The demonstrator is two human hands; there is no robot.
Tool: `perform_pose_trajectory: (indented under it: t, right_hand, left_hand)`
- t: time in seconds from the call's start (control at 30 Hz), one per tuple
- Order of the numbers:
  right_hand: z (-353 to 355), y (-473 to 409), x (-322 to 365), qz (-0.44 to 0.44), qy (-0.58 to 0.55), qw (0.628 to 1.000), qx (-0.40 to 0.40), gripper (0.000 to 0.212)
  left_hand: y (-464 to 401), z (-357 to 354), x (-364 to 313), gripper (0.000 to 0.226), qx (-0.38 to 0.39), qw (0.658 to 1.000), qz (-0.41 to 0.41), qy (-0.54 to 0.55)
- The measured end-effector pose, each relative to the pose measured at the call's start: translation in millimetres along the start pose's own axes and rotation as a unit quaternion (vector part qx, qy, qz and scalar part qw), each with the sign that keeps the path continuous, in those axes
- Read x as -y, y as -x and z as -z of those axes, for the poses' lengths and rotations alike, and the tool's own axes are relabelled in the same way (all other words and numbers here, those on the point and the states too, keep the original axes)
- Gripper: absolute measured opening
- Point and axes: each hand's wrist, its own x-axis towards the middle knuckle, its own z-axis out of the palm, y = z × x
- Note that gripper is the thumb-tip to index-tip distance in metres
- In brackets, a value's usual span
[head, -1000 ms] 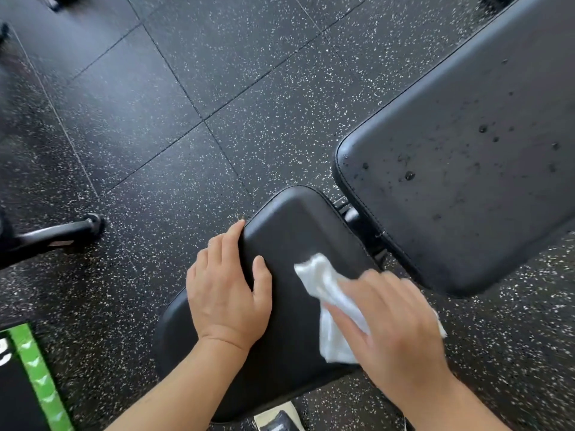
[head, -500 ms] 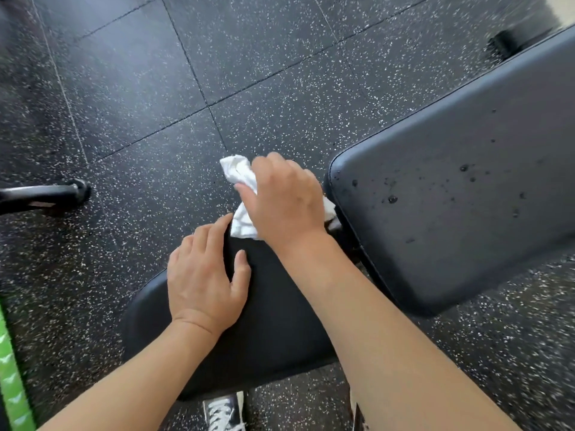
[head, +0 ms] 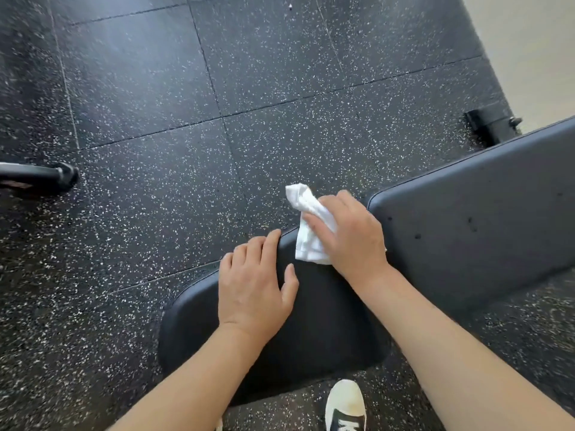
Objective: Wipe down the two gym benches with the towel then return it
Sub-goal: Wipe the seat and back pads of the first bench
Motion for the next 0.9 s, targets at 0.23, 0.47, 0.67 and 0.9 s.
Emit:
perform_pose_trajectory:
  t: [0.23, 0.47, 0.67, 0.9]
  right_hand:
    - [-22.1, -37.4, 36.7, -0.026, 0.193, 0.975, 0.111, 0.053]
    - [-63.5, 15.5, 153.0, 0.085, 0.165, 0.976, 0.117, 0.049]
    - [-101.6, 47.2, 210.0, 0.205, 0.106, 0.964, 0.135, 0.048]
    - [-39.6, -26.5, 94.3, 0.061, 0.225, 0.961, 0.15, 0.053]
  left_hand:
    - [18.9, 13.1, 42.4, 0.072, 0.061, 0.997, -0.014, 0.055]
    - [94.1, 25.0, 139.7, 0.075, 0.119, 0.974, 0.106, 0.16]
    - [120.1, 30.7, 150.3, 0.074, 0.163, 0.95, 0.16, 0.213]
    - [100.5, 38.4, 138.1, 0.068, 0.128, 0.959, 0.132, 0.215]
